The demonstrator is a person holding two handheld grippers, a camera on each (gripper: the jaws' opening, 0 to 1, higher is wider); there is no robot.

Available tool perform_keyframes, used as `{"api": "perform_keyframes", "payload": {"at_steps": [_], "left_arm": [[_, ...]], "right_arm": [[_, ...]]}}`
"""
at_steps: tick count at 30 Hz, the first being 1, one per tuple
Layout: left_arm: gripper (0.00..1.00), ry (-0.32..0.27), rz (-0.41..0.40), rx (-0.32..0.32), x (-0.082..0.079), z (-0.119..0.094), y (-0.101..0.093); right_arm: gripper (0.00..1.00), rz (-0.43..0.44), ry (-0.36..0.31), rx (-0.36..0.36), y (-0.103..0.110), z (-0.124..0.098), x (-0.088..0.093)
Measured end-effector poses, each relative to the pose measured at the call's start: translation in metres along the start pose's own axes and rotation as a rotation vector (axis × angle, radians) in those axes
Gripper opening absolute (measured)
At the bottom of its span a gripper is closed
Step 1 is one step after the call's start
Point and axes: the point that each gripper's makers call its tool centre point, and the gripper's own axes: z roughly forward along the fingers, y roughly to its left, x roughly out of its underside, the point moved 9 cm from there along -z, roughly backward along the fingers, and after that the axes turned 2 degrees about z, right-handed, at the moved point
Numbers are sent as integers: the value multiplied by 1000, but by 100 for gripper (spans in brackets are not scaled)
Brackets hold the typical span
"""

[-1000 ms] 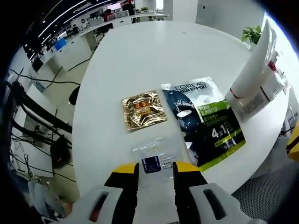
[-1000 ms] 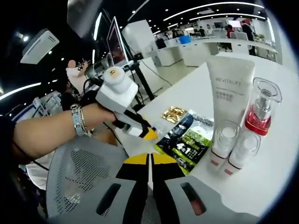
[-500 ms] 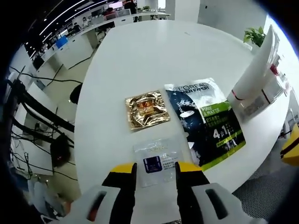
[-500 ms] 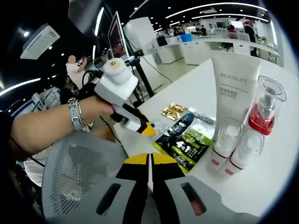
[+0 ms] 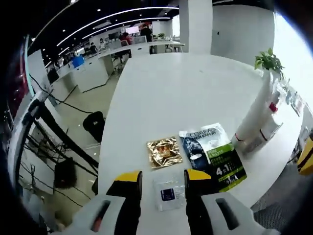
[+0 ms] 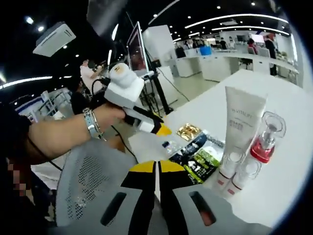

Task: Arrange the skincare products in the storage area until every visible bottle or jar stands upright without overlapping.

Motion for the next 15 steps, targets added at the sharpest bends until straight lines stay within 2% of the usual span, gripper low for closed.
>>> {"api": "perform_keyframes", "payload": {"at_steps": [2,3,4,5,6,7,8,9,11,12,13,14,15], "left_arm": [[37,-53,-55,32,-9,-17,-3],[38,-83,-60,45,-14,-24,-4],[40,-145,-41,61,-19,-35,-5],[42,-189,-27,56,-20,-43,-5],[43,-258,8,46,-21,-54,-6],[43,-303,33,46,-21,-61,-6],[43,-374,52,40,-18,-69,-7],[44,-413,59,36,-16,-74,-7],[47,-509,60,11,-6,-80,-5],[49,-549,58,0,2,-80,-4],[51,-565,60,-5,8,-80,-4],[55,-548,61,-2,17,-80,-4],[59,-543,59,-2,18,-80,-4]], "right_arm": [[1,-51,-13,40,-4,-22,3],[1,-86,-31,152,-12,-40,5],[1,-130,-55,223,-17,-53,6],[2,-169,-82,283,-22,-65,6],[2,-184,-127,368,-30,-83,7],[3,-183,-155,420,-34,-94,8],[4,-162,-203,500,-42,-109,12],[6,-168,-232,559,-47,-118,16],[12,-167,-278,712,-60,-135,30],[17,-147,-283,743,-63,-140,37],[24,-77,-281,755,-64,-143,45],[30,-28,-287,750,-64,-143,51],[36,38,-320,733,-62,-140,57]]}}
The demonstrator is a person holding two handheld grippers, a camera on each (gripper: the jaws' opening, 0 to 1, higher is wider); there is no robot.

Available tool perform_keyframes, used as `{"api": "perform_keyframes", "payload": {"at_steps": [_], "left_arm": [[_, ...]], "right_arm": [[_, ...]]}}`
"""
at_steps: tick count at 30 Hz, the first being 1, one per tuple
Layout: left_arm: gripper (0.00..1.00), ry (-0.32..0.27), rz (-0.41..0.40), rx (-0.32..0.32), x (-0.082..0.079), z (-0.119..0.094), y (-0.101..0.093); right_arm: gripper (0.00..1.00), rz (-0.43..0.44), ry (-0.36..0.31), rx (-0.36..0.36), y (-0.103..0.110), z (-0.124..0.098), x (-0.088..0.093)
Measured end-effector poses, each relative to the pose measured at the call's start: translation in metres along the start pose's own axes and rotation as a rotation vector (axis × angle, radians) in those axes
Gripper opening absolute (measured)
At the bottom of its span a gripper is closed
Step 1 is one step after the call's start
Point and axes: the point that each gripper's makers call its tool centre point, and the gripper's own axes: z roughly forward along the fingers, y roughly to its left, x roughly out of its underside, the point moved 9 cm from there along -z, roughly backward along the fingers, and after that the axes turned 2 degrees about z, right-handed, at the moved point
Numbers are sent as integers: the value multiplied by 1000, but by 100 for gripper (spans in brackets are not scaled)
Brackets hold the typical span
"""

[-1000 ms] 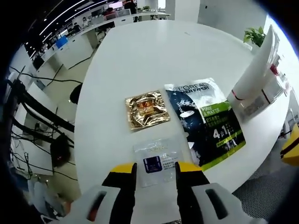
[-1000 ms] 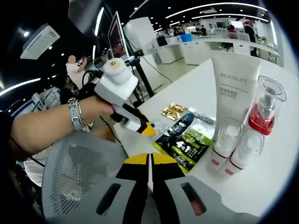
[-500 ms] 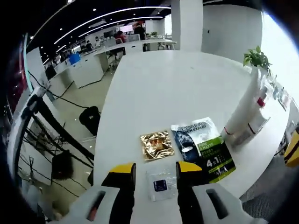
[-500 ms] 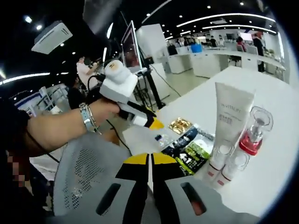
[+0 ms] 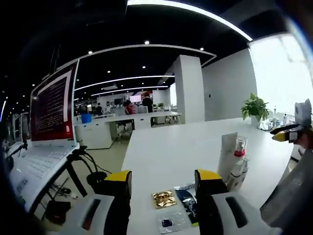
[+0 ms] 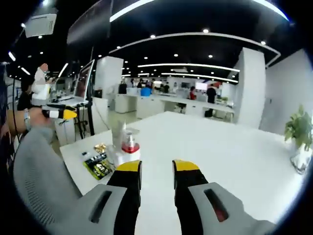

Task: Arrange the skincare products in the storage area until every visible bottle or jar stands upright without overlapping.

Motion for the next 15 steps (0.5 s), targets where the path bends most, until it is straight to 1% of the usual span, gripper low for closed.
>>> {"api": "perform_keyframes", "payload": {"at_steps": [1,2,3,4,5,6,7,8,9,10,11,12,13,15], "left_arm": [[62,9,-7,-5,4,-4,1],[64,5,-12,-7,7,-7,1],[65,-7,-32,-20,11,-10,1],[65,-18,-56,-25,15,-12,0],[66,-41,-101,-25,20,-13,-4],[67,-53,-143,-31,26,-12,-7],[68,-19,-201,-40,32,-12,-10],[68,37,-192,-54,31,-14,-6],[68,22,-160,-71,29,-13,-3],[68,-12,-101,-95,28,-11,0],[68,-11,-97,-88,28,-11,-2],[69,7,-108,-64,28,-11,-4],[68,19,-112,-49,30,-10,-6],[67,38,-111,-57,31,-9,-6]], "right_arm": [[43,47,-18,3,2,-1,4],[47,95,-52,7,6,0,8],[52,115,-71,-1,10,0,10],[55,139,-95,-7,14,-1,13],[56,138,-88,-16,16,-1,14],[57,119,-75,-19,17,-1,13],[57,80,-71,4,13,-1,12],[57,68,-87,42,8,-2,11],[57,87,-82,43,6,0,14],[57,96,-70,43,5,0,16],[56,128,-4,19,6,1,22],[54,125,47,2,9,3,26],[52,107,98,7,9,3,29],[46,24,163,29,8,4,33]]}}
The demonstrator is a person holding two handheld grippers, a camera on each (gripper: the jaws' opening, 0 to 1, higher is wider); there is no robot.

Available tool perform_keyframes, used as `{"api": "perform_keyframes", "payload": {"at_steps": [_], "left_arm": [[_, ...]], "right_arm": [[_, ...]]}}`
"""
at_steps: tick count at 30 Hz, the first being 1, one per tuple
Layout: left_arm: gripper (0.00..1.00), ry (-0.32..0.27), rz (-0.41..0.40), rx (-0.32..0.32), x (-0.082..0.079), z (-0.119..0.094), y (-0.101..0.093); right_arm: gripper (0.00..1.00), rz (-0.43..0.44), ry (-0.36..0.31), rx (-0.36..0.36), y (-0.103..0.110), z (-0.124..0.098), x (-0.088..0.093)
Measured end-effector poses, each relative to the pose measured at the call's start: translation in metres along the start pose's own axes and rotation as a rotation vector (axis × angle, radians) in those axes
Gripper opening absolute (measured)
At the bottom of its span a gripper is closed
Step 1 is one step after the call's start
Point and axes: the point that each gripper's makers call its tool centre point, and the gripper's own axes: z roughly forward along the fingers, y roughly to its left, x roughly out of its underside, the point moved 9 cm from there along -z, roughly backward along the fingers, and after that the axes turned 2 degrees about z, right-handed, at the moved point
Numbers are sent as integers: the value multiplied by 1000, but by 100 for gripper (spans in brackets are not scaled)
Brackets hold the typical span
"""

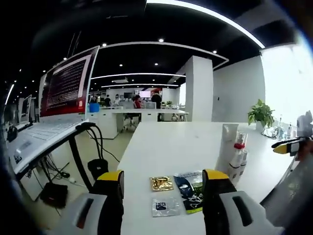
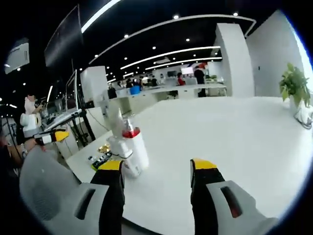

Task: Arrange the skincare products in the storage area until every visible bottle or jar stands upright without overlapping.

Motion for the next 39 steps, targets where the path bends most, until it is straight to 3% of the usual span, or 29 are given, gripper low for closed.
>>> {"api": "perform_keyframes", "payload": {"at_steps": [16,29,39], "left_arm": [[62,-8,-16,-32,0,-1,3],[61,17,10,-29,2,-2,3],[59,28,9,-32,2,-3,2]], "right_arm": [[45,-4,-8,-23,1,2,0],[43,-16,26,-51,7,2,2],[43,14,52,-30,3,1,6]]}}
